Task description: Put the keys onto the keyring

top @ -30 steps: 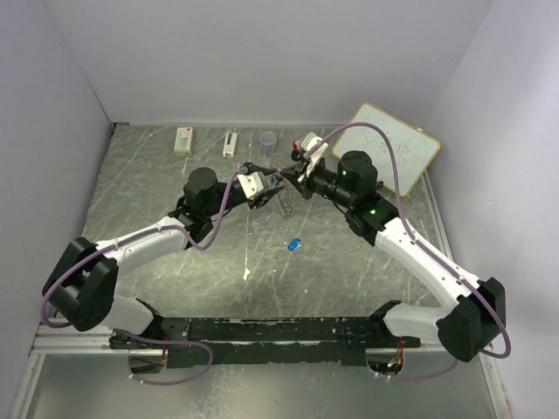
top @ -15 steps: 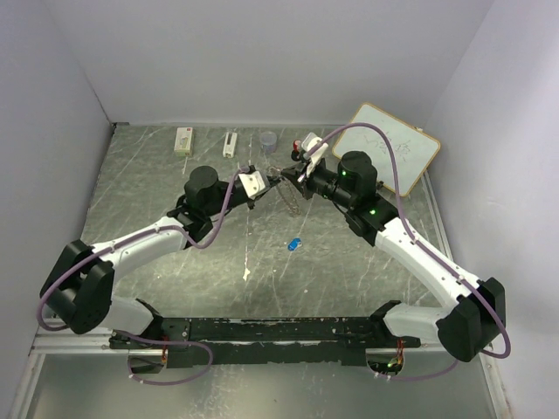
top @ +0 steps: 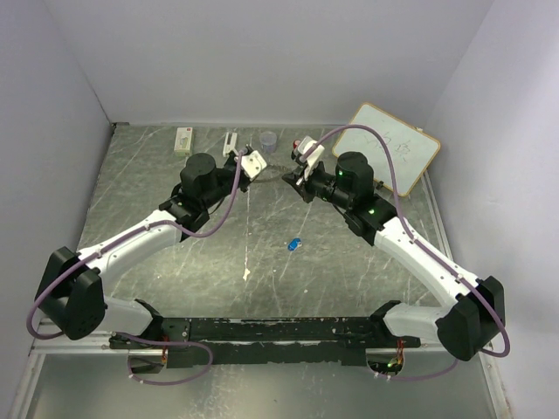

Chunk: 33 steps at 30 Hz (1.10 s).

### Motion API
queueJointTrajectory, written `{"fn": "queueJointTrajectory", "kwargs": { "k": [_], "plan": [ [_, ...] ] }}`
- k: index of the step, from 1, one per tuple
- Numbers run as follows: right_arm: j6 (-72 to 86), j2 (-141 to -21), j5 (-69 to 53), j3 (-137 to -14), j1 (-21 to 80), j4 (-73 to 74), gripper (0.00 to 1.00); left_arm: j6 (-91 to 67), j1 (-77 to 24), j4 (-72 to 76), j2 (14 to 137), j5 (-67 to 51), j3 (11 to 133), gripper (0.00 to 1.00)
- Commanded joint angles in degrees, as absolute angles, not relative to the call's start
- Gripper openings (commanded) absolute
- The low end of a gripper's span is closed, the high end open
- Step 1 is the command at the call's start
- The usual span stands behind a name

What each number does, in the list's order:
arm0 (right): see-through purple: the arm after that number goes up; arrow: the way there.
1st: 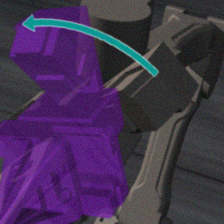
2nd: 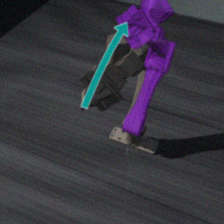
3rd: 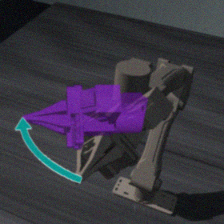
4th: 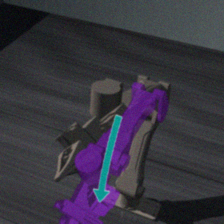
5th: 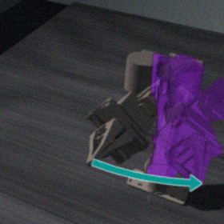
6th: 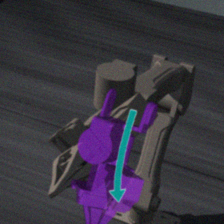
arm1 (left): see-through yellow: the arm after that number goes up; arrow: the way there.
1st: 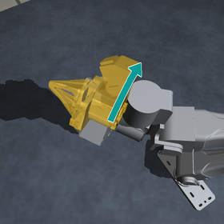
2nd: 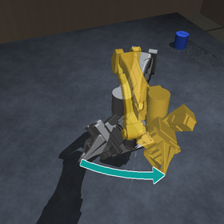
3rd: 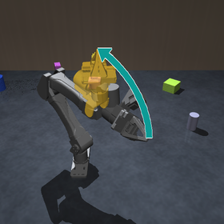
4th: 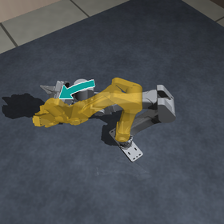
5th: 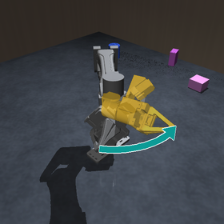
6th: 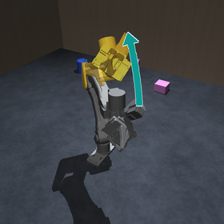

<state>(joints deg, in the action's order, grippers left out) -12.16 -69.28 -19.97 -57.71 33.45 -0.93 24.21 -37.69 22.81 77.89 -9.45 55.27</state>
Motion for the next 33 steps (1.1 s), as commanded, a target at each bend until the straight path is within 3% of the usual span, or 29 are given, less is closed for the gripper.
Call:
{"fn": "queueJointTrajectory", "kwargs": {
  "k": [1,8,12,20,24,33],
  "plan": [
    [-12.7,-68.9,-19.8,-57.9,33.6,-0.7,0.0,25.3,-37.6,22.6,76.5,-9.1,57.3,0.07],
    [-10.7,-68.1,-15.9,-55.2,33.5,-3.1,0.03,26.3,-37.6,21.6,76.1,-10.6,57.9,0.07],
    [-9.4,-66.2,-13.1,-52.2,33.5,-7.5,0.36,27.0,-37.6,22.0,75.4,-13.2,57.4,0.07],
    [-9.1,-61.4,-13.3,-45.7,32.1,-18.8,0.6,28.9,-37.6,20.2,75.8,-18.2,58.2,0.07],
    [-10.5,-60.9,-15.9,-43.2,31.3,-22.5,0.66,28.8,-37.6,19.8,75.5,-20.5,58.4,0.07],
    [-6.5,-60.3,-17.4,-39.4,30.8,-28.8,0.65,27.0,-37.8,18.3,74.5,-22.4,58.8,0.07]
  ]
}}
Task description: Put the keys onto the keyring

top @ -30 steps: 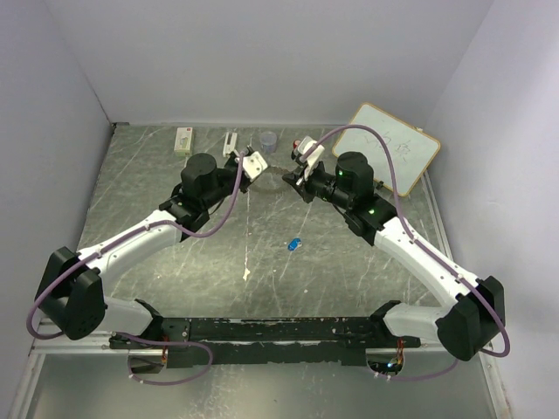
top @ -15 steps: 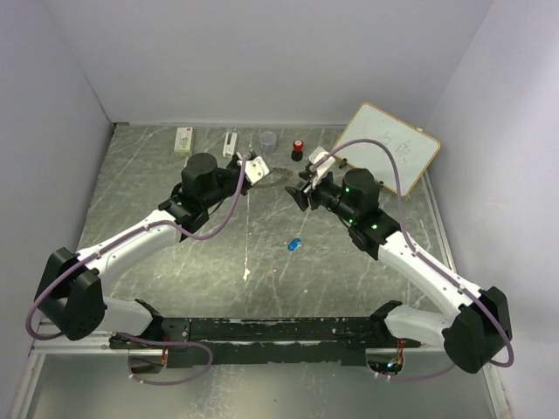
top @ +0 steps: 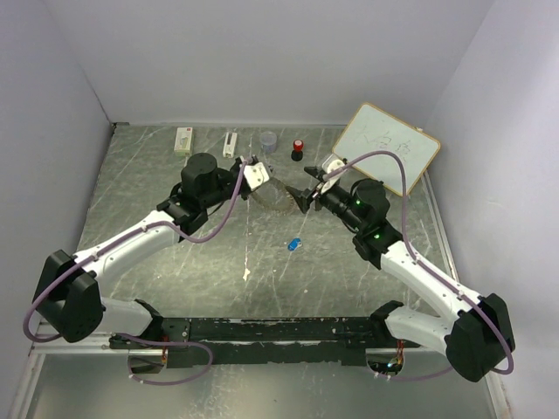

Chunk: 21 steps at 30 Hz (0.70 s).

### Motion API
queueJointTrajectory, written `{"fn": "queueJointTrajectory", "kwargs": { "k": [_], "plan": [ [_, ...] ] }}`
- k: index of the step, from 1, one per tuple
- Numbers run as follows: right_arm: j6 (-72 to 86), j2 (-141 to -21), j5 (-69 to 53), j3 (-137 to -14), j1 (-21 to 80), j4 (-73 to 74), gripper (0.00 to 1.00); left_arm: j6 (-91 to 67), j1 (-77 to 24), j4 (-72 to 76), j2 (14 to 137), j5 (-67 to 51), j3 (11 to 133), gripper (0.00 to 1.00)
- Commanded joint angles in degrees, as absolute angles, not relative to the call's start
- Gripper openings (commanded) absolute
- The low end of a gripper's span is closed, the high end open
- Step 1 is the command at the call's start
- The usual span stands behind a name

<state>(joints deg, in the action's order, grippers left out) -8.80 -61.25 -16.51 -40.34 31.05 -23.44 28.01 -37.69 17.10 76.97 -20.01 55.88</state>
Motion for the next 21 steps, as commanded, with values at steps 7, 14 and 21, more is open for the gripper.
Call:
{"fn": "queueJointTrajectory", "kwargs": {
  "k": [7,14,21],
  "plan": [
    [-6.0,-59.3,-19.7,-36.8,30.8,-31.1,0.64,27.8,-38.1,19.2,73.5,-27.5,57.1,0.07],
    [-6.4,-56.5,-19.7,-34.6,30.8,-31.4,0.64,28.8,-38.1,20.4,71.7,-34.5,54.7,0.07],
    [-7.1,-54.1,-18.9,-32.8,30.8,-30.4,0.64,29.3,-38.4,21.7,70.9,-37.5,52.6,0.07]
  ]
}}
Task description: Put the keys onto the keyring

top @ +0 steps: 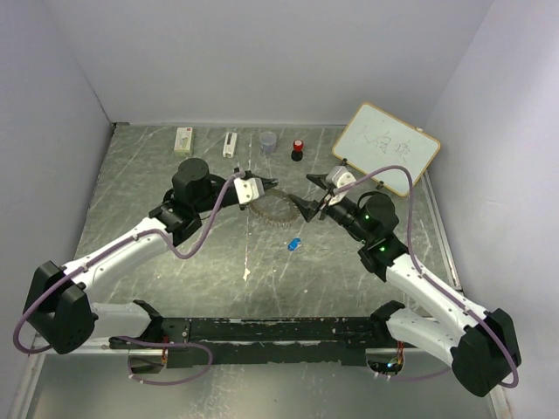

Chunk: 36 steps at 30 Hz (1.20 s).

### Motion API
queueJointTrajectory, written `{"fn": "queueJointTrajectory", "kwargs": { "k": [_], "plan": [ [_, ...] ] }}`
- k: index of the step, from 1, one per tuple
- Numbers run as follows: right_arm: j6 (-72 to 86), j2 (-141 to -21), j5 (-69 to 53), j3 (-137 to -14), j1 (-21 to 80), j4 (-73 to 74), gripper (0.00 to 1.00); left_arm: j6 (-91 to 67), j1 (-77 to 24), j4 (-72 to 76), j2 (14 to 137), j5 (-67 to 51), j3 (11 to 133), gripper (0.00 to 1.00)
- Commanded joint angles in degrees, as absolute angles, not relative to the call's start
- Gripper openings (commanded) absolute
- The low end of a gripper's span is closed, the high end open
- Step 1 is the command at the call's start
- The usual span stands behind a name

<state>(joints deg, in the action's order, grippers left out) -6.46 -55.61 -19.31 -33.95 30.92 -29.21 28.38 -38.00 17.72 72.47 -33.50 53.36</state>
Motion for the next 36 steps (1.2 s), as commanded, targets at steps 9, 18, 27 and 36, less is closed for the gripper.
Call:
{"fn": "queueJointTrajectory", "kwargs": {
  "k": [9,18,27,36],
  "plan": [
    [-6.9,-54.6,-18.9,-33.0,30.8,-30.2,0.64,29.8,-39.4,21.5,70.8,-36.1,52.0,0.07],
    [-6.9,-54.6,-19.2,-33.5,30.8,-29.9,0.64,30.0,-39.6,21.8,70.7,-35.6,51.5,0.07],
    [-6.9,-54.3,-19.3,-33.7,30.7,-30.2,0.64,30.2,-39.6,21.3,70.7,-35.6,51.5,0.07],
    [-13.9,-53.3,-29.4,-35.7,30.8,-26.7,0.57,33.6,-39.6,17.3,71.6,-39.1,53.8,0.07]
  ]
}}
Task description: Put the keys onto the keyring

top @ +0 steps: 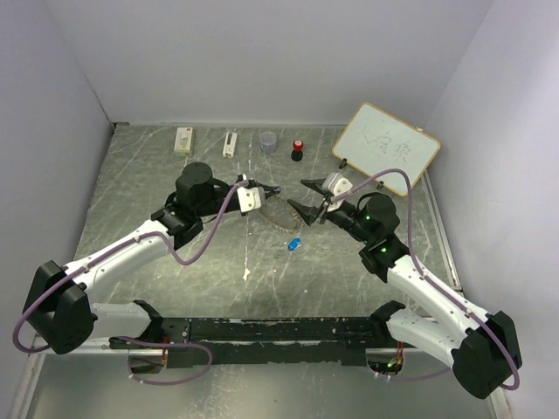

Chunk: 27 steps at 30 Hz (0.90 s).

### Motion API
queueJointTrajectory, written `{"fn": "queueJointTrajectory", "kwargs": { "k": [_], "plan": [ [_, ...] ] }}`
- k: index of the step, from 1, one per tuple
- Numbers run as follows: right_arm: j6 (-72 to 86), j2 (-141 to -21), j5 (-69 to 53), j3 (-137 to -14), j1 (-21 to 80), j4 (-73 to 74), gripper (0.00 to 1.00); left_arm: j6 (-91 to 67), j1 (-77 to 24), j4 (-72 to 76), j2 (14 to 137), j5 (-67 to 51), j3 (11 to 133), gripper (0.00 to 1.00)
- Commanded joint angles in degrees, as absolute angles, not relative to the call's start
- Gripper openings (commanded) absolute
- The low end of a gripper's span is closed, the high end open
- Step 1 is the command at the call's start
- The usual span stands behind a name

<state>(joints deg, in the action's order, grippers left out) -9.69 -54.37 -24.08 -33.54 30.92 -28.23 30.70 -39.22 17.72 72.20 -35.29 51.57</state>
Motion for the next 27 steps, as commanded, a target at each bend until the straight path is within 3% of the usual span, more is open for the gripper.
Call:
{"fn": "queueJointTrajectory", "kwargs": {
  "k": [1,5,7,9,12,27],
  "plan": [
    [-14.6,-53.3,-30.5,-35.9,30.8,-26.3,0.56,34.3,-39.6,16.4,71.8,-40.0,54.3,0.07],
    [-16.0,-53.8,-32.6,-37.1,30.7,-25.1,0.54,36.3,-39.6,12.5,72.6,-43.3,56.6,0.07],
    [-16.8,-54.6,-33.9,-38.5,30.8,-23.2,0.48,37.0,-39.6,10.5,73.0,-44.7,57.8,0.07],
    [-17.5,-55.4,-35.5,-40.1,30.8,-21.3,0.35,37.5,-39.6,9.4,73.4,-45.5,58.8,0.07],
    [-17.4,-56.5,-37.2,-41.2,30.7,-20.6,0.29,37.7,-39.6,8.9,73.5,-46.1,59.3,0.07],
    [-17.2,-57.3,-42.4,-43.1,30.8,-16.2,0.22,38.2,-39.6,8.2,73.7,-45.0,60.0,0.07]
  ]
}}
